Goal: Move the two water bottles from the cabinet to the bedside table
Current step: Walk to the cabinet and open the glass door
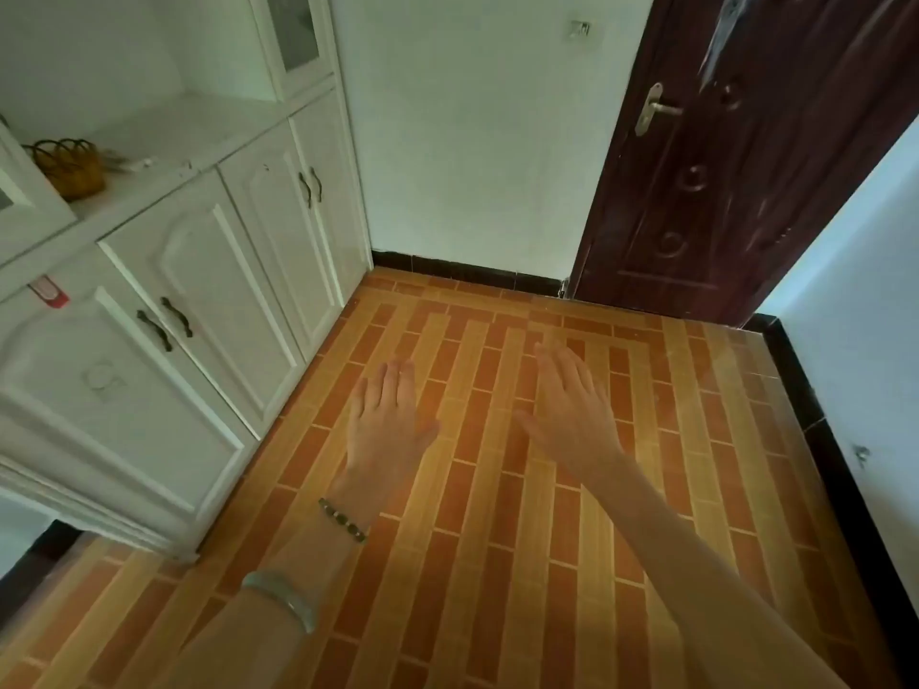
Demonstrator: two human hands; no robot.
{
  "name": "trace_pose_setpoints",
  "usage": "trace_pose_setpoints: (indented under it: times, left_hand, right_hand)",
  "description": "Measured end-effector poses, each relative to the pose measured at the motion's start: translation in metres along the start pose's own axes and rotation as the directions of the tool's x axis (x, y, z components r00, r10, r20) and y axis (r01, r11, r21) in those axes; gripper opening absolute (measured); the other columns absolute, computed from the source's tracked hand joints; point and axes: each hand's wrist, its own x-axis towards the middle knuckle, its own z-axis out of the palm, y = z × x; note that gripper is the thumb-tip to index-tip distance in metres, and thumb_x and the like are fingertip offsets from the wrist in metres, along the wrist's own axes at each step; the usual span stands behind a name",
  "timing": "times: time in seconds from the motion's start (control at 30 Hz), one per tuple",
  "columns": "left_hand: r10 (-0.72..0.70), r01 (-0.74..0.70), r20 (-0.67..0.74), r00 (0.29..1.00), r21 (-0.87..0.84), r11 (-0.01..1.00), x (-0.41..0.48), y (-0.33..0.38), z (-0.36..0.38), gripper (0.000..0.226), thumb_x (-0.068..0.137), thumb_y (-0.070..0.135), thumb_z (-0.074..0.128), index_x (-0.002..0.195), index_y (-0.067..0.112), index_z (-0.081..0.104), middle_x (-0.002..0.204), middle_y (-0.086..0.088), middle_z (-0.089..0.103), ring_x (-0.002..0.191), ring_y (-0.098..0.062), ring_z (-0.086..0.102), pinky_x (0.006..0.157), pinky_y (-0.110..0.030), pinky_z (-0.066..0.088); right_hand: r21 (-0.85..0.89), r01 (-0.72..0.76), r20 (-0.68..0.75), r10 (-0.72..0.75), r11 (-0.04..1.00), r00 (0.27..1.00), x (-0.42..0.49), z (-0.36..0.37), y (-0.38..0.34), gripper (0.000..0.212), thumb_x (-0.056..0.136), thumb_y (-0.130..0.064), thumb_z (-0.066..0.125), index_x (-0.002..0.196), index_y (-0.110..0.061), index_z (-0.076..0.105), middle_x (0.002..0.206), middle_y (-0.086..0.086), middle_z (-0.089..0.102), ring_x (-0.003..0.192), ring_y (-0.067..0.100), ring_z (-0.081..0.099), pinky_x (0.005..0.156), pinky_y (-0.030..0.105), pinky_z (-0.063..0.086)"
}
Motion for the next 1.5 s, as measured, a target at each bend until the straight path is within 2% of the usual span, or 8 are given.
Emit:
trace_pose_setpoints:
  times: [0.1,0.27,0.47,0.67,0.83,1.17,1.37,1.5]
  left_hand:
    - [0.000,0.000,-0.039,0.999,0.003,1.000,0.015,0.004,0.001,0.081,0.087,0.058,0.040,0.145,0.012,0.006,0.155,-0.008,0.011,0.142,-0.025,0.008,0.114,-0.041,0.003]
    - [-0.015,0.015,-0.059,0.998,-0.002,1.000,0.048,0.002,0.011,0.081,0.086,0.058,0.042,0.145,0.014,0.006,0.154,-0.007,0.013,0.142,-0.024,0.009,0.114,-0.041,0.003]
    - [-0.028,0.026,-0.034,0.999,-0.036,0.999,0.102,-0.016,0.029,0.081,0.086,0.055,0.045,0.144,0.013,0.007,0.154,-0.008,0.015,0.141,-0.024,0.010,0.114,-0.041,0.004]
    - [-0.020,0.019,-0.032,0.999,-0.027,0.999,0.202,-0.041,0.042,0.080,0.084,0.052,0.052,0.142,0.010,0.016,0.152,-0.012,0.021,0.140,-0.028,0.017,0.114,-0.043,0.011]
    - [-0.026,0.025,-0.021,0.999,-0.052,0.998,0.288,-0.051,0.052,0.082,0.086,0.054,0.046,0.144,0.011,0.006,0.154,-0.011,0.013,0.142,-0.026,0.009,0.115,-0.042,0.008]
    - [-0.032,0.033,0.015,0.999,-0.067,0.997,0.433,-0.070,0.070,0.080,0.088,0.052,0.045,0.145,0.011,0.006,0.155,-0.010,0.007,0.142,-0.025,0.004,0.114,-0.041,0.002]
    - [-0.085,0.089,0.044,0.995,-0.085,0.992,0.520,-0.071,0.085,0.079,0.086,0.052,0.047,0.144,0.012,0.012,0.154,-0.010,0.015,0.141,-0.026,0.011,0.114,-0.041,0.004]
    - [-0.142,0.148,0.066,0.988,-0.096,0.984,0.589,-0.070,0.098,0.081,0.085,0.059,0.036,0.144,0.012,0.007,0.155,-0.010,0.008,0.142,-0.026,0.006,0.115,-0.042,0.001]
  right_hand:
    - [-0.012,0.026,-0.017,-0.026,1.000,1.000,0.017,0.004,0.005,0.080,0.084,-0.042,0.061,0.145,-0.013,0.018,0.150,0.014,0.028,0.140,0.029,0.022,0.112,0.046,0.021]
    - [0.014,0.030,0.044,-0.031,0.999,0.999,0.051,0.016,0.008,0.079,0.087,-0.044,0.055,0.146,-0.018,0.010,0.156,0.010,0.014,0.143,0.026,0.011,0.114,0.044,0.014]
    - [0.060,0.040,0.081,-0.045,0.997,0.996,0.112,0.030,0.007,0.079,0.086,-0.039,0.059,0.146,-0.018,0.011,0.156,0.010,0.011,0.143,0.028,0.009,0.116,0.047,0.015]
    - [0.024,0.060,0.054,-0.061,0.998,0.997,0.216,0.054,0.009,0.081,0.081,-0.038,0.067,0.143,-0.012,0.021,0.151,0.016,0.026,0.140,0.032,0.021,0.111,0.052,0.028]
    - [0.030,0.037,0.054,-0.039,0.999,0.998,0.313,0.069,0.008,0.080,0.085,-0.042,0.061,0.144,-0.014,0.016,0.154,0.014,0.017,0.142,0.028,0.014,0.116,0.046,0.017]
    - [0.067,0.054,0.065,-0.058,0.996,0.996,0.456,0.093,0.025,0.082,0.086,-0.043,0.058,0.147,-0.016,0.010,0.156,0.012,0.010,0.143,0.026,0.009,0.115,0.041,0.012]
    - [0.102,0.082,0.074,-0.090,0.991,0.993,0.546,0.109,0.040,0.079,0.087,-0.039,0.058,0.147,-0.014,0.013,0.155,0.013,0.013,0.143,0.028,0.011,0.114,0.042,0.016]
    - [0.083,0.130,0.073,-0.136,0.988,0.988,0.619,0.123,0.058,0.081,0.085,-0.041,0.061,0.146,-0.013,0.016,0.154,0.016,0.017,0.142,0.031,0.016,0.113,0.045,0.019]
